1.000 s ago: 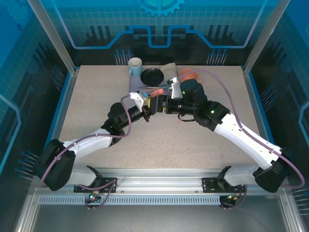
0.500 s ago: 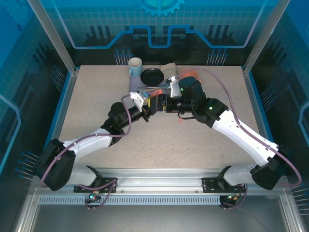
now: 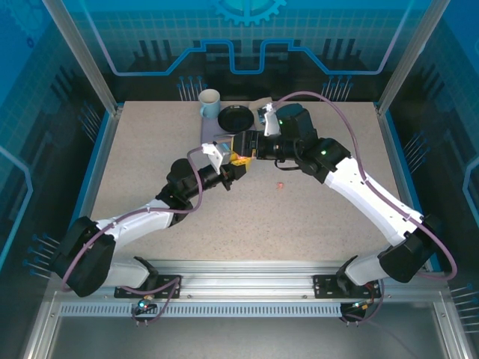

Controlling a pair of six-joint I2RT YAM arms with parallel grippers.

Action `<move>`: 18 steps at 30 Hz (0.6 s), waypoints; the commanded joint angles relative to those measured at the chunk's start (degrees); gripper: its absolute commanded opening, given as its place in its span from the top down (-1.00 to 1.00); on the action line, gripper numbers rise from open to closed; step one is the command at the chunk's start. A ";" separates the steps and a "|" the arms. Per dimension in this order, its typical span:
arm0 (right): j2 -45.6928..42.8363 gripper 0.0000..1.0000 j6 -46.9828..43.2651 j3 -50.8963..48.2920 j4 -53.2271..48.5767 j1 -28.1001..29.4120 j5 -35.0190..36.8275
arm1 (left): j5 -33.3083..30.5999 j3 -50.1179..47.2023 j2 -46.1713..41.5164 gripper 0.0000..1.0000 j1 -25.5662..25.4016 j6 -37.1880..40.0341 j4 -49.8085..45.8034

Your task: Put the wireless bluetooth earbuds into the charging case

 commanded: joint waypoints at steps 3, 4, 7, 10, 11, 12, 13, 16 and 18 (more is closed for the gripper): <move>-2.72 -0.25 -0.38 -1.01 0.85 -0.38 0.39 | 2.31 0.07 -1.63 1.00 -0.57 0.16 3.39; -3.34 -0.25 -0.53 -1.23 0.86 -0.38 0.70 | 2.32 0.01 -1.59 1.00 -0.52 0.16 3.35; -5.03 -0.25 -1.49 -0.76 -0.93 -0.46 2.08 | 2.29 0.08 -1.74 1.00 -0.60 0.57 2.91; -6.48 -0.24 -3.50 -0.36 -4.93 -0.45 4.62 | 0.94 0.49 -1.94 1.00 -0.50 1.50 0.29; -7.36 -0.24 -3.74 -1.23 -5.53 -0.68 5.86 | 0.72 0.38 -1.82 1.00 -0.49 1.96 -0.29; -8.04 -0.24 -3.59 -2.26 -5.75 -1.09 6.57 | 0.37 0.31 -1.61 1.00 -0.51 2.29 -0.75; -8.77 -0.24 -3.25 -3.56 -5.65 -1.75 6.97 | -0.05 0.38 -1.29 1.00 -0.58 2.55 -1.98; -10.63 -0.24 -1.96 -7.81 -5.48 -3.67 8.73 | -0.77 0.94 0.31 1.00 -0.62 3.74 -7.06; -11.73 -0.24 -1.05 -11.11 -5.42 -4.85 10.68 | -1.43 0.79 1.58 1.00 -1.19 4.83 -9.75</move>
